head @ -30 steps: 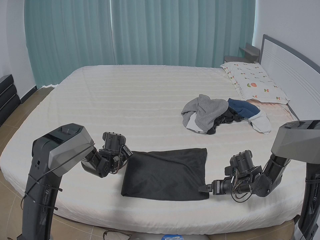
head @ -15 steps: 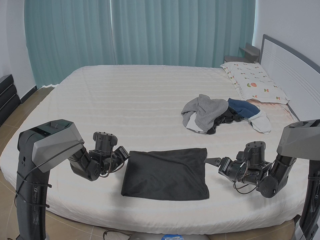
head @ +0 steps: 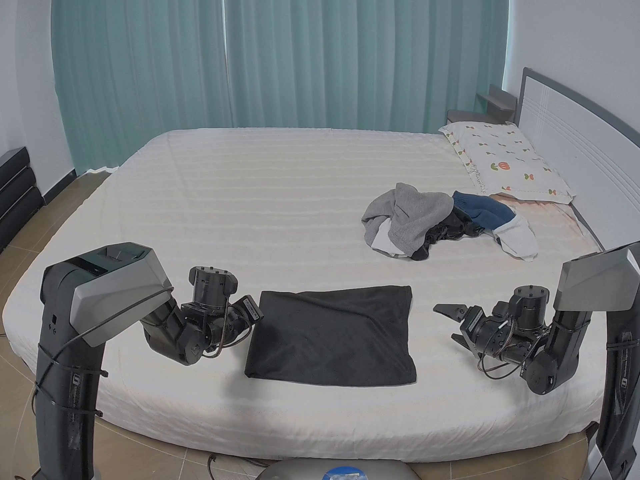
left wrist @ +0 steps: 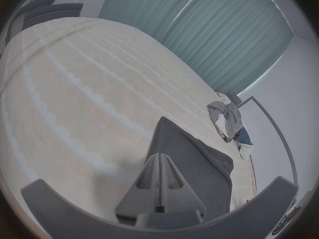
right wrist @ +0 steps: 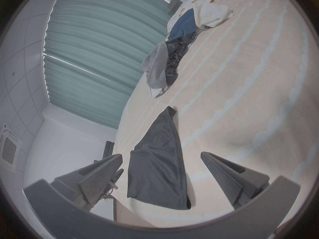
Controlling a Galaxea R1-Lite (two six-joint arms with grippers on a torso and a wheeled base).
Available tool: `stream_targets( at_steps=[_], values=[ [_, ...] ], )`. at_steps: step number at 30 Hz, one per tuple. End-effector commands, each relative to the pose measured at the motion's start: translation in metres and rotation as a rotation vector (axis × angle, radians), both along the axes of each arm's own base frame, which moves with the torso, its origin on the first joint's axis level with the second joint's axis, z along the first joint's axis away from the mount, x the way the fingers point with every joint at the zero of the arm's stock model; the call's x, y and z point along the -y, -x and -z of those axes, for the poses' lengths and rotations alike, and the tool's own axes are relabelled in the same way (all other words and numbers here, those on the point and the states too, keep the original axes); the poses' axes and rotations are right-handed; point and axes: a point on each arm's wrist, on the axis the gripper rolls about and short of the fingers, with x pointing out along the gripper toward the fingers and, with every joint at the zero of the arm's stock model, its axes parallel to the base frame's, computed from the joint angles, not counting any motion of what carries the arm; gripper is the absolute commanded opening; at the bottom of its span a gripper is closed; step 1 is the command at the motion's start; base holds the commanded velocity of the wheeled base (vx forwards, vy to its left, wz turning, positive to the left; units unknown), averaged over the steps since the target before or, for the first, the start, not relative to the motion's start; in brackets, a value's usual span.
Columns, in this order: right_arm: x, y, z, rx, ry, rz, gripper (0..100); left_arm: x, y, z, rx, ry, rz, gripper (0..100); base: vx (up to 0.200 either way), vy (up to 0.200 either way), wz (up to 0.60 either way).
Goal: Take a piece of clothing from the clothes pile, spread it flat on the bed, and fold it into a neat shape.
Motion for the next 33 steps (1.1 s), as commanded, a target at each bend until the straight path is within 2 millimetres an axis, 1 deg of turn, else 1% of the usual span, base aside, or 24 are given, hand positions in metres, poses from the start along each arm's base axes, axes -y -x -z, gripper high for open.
stream_targets(
  at_steps=[1,3,4,8,12,18,30,31,33],
  values=[
    [0.006,-0.005,0.021,-0.025,0.001,0.015,100,0.002,-0.007,0.012,0.008,-0.009,0.004,0,0.000,0.000,0.00],
    [0.006,-0.005,0.022,-0.025,0.001,0.015,100,0.003,-0.008,0.012,0.012,-0.008,0.004,0,0.000,0.000,0.00],
    [0.006,-0.005,0.022,-0.025,0.001,0.015,100,0.003,-0.009,0.011,0.015,-0.007,0.004,100,0.000,0.000,0.00],
    [0.005,-0.004,0.022,-0.028,0.002,0.014,100,0.004,-0.013,0.012,0.027,-0.005,0.005,100,0.000,0.000,0.00],
    [0.005,-0.004,0.022,-0.025,0.001,0.014,100,0.006,-0.019,0.021,0.033,-0.020,0.016,100,0.000,0.000,0.00],
    [0.005,-0.005,0.022,-0.024,0.001,0.014,100,0.011,-0.014,0.026,0.021,-0.042,0.057,100,0.000,0.000,0.00],
    [0.005,-0.004,0.022,-0.025,0.000,0.011,100,0.013,-0.013,0.027,0.019,-0.038,0.062,100,0.000,0.000,0.00],
    [0.005,-0.004,0.022,-0.025,0.000,0.011,100,0.013,-0.013,0.026,0.017,-0.038,0.062,0,0.000,0.000,0.00],
    [0.005,-0.004,0.023,-0.027,0.001,0.011,100,0.013,-0.012,0.026,0.016,-0.039,0.062,0,0.000,0.000,0.00]
  ],
)
